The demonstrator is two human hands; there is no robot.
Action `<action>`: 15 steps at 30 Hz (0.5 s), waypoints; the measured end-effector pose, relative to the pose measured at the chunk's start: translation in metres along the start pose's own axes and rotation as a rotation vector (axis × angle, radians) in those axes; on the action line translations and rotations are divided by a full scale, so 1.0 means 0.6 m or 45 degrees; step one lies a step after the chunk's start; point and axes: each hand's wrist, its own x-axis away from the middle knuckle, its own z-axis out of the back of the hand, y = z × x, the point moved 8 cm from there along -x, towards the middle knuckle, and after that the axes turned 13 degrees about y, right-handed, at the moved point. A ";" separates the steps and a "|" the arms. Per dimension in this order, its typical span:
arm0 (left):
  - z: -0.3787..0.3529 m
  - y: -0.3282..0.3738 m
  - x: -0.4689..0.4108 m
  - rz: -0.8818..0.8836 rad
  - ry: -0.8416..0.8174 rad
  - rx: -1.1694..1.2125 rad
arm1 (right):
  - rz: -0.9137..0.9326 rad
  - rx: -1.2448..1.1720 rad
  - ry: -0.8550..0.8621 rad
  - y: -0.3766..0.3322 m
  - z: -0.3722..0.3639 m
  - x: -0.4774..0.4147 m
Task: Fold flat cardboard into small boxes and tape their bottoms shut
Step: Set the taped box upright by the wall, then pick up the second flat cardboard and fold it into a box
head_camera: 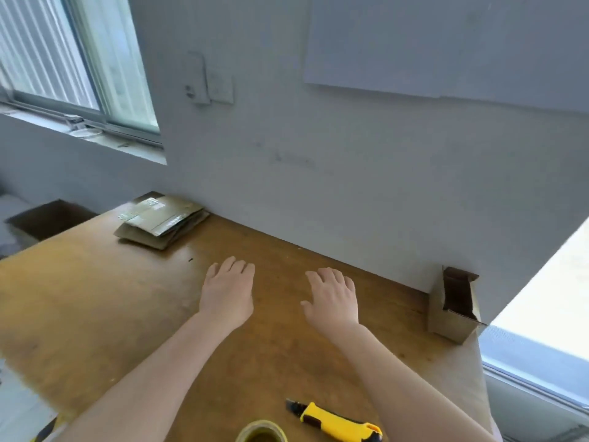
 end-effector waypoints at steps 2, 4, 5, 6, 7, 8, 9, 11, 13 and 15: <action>0.023 -0.077 0.024 0.034 0.022 -0.034 | 0.063 0.006 0.012 -0.084 -0.003 -0.006; 0.045 -0.155 0.051 0.063 0.040 -0.064 | 0.110 0.014 0.015 -0.166 -0.010 -0.007; 0.054 -0.193 0.064 0.078 0.047 -0.081 | 0.133 0.018 0.017 -0.207 -0.015 -0.007; 0.063 -0.231 0.076 0.091 0.052 -0.104 | 0.155 0.022 0.017 -0.246 -0.020 -0.007; 0.070 -0.269 0.088 0.105 0.054 -0.128 | 0.173 0.024 0.017 -0.285 -0.026 -0.007; 0.078 -0.307 0.099 0.118 0.056 -0.150 | 0.188 0.025 0.019 -0.322 -0.032 -0.008; 0.084 -0.342 0.108 0.129 0.058 -0.173 | 0.199 0.026 0.024 -0.357 -0.037 -0.009; 0.096 -0.411 0.126 0.156 0.060 -0.210 | 0.219 0.030 0.027 -0.424 -0.050 -0.011; 0.105 -0.473 0.143 0.187 0.056 -0.227 | 0.248 0.034 0.011 -0.485 -0.065 -0.014; 0.110 -0.528 0.157 0.211 0.052 -0.229 | 0.277 0.029 -0.002 -0.541 -0.080 -0.021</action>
